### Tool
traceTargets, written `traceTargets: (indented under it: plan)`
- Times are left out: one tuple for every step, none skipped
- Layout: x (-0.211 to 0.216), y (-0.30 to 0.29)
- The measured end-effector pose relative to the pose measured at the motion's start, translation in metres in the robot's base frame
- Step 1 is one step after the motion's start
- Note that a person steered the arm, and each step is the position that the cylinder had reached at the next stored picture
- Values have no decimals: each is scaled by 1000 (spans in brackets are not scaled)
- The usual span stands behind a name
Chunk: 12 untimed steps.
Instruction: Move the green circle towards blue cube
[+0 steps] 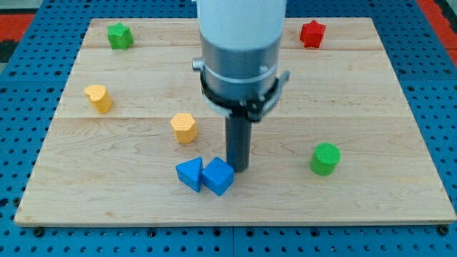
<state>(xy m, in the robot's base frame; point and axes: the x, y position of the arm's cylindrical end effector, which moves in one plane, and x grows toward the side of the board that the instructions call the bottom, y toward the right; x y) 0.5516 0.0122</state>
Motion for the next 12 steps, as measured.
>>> traceTargets:
  plan:
    - [22,13]
    - [19,59]
    - [11,107]
    - [10,118]
    - [7,122]
    - [7,127]
    - [7,132]
    - [7,134]
    - [7,137]
    - [7,143]
    - [7,150]
    - [7,153]
